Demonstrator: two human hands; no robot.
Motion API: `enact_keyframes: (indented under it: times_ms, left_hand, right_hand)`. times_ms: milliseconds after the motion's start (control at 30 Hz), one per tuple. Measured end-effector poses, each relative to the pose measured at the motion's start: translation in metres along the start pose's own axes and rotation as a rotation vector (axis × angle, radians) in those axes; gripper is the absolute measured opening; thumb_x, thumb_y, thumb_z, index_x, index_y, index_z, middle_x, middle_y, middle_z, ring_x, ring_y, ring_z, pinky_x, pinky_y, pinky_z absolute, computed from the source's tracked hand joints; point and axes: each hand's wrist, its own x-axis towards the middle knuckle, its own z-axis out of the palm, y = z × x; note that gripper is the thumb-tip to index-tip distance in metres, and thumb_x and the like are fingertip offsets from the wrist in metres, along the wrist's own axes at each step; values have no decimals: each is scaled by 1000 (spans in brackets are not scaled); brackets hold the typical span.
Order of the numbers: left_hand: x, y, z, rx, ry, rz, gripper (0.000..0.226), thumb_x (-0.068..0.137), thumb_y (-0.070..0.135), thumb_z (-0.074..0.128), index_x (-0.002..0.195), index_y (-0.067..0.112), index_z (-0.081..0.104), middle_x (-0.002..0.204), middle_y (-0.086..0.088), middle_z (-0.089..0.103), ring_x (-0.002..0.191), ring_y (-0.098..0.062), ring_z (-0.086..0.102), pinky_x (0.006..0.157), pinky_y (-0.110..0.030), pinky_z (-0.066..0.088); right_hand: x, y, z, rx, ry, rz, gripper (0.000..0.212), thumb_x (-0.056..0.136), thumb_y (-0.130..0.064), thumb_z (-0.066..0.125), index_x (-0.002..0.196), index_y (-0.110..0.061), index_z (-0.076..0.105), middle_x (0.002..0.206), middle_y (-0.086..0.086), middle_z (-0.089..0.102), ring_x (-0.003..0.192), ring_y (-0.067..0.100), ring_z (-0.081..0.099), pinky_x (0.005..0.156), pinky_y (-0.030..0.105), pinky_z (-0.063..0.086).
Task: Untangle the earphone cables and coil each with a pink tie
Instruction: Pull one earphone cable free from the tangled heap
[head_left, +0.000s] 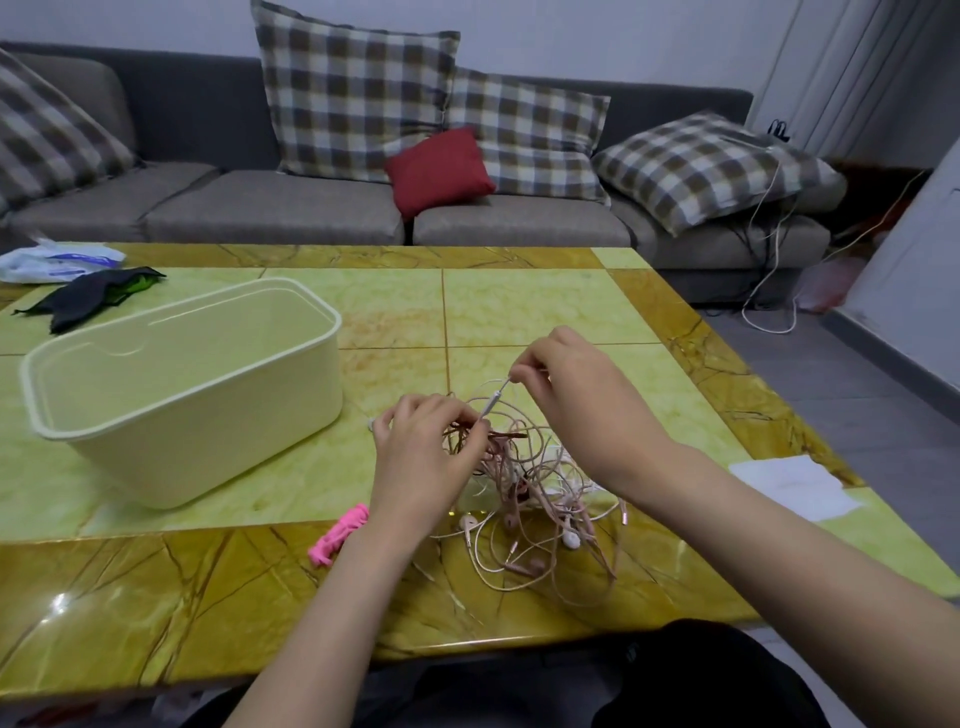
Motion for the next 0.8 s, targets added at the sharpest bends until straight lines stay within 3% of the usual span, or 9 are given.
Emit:
enact_keyframes:
  times_ms: [133,267,400,533,667,800]
  left_hand:
    - [-3,1,-2,-16,29,67,15,92,33,56,88,24,67,92,22,54,98,-2,38,91,-24,16]
    - [-5,1,-3,-68,47,127,21,88,36,53,91,24,69,96,20,59,101,2,39,95,-26,19]
    - [-8,-1,0,4,-16,185,16,89,34,58,86,23,70,89,17,58,101,-5,41,96,-32,19]
    - [-9,1,3,33,-30,226,28,90,36,45,85,20,66,89,10,60,98,-7,39,90,-26,19]
    - [-9,0,3,3,-95,189,19,93,36,52,88,22,64,92,17,54,98,-3,38,90,-26,21]
    - [-6,-2,1,-92,-135,78,21,93,37,50,105,27,64,99,20,53,102,-3,44,93,-29,26]
  right_hand:
    - [-3,10,8,37,-2,110,19,101,-21,39,101,-14,56,97,-3,49,84,16,50,74,30,41]
    - [-7,28,19,-58,-203,214,20,96,-2,40,102,-14,55,106,5,59,84,15,51,68,25,36]
    - [-17,17,17,67,-239,74,30,97,-4,38,122,-15,51,118,0,55,109,15,53,88,26,43]
    - [-19,4,20,107,-309,52,19,98,-28,46,110,-16,56,105,0,61,98,16,57,80,29,45]
    - [-15,6,17,80,-290,95,13,95,-18,50,92,-17,63,92,4,68,84,21,62,74,40,51]
    - [-11,4,10,47,-168,99,14,96,-17,47,89,-20,58,89,0,64,84,19,61,72,36,50]
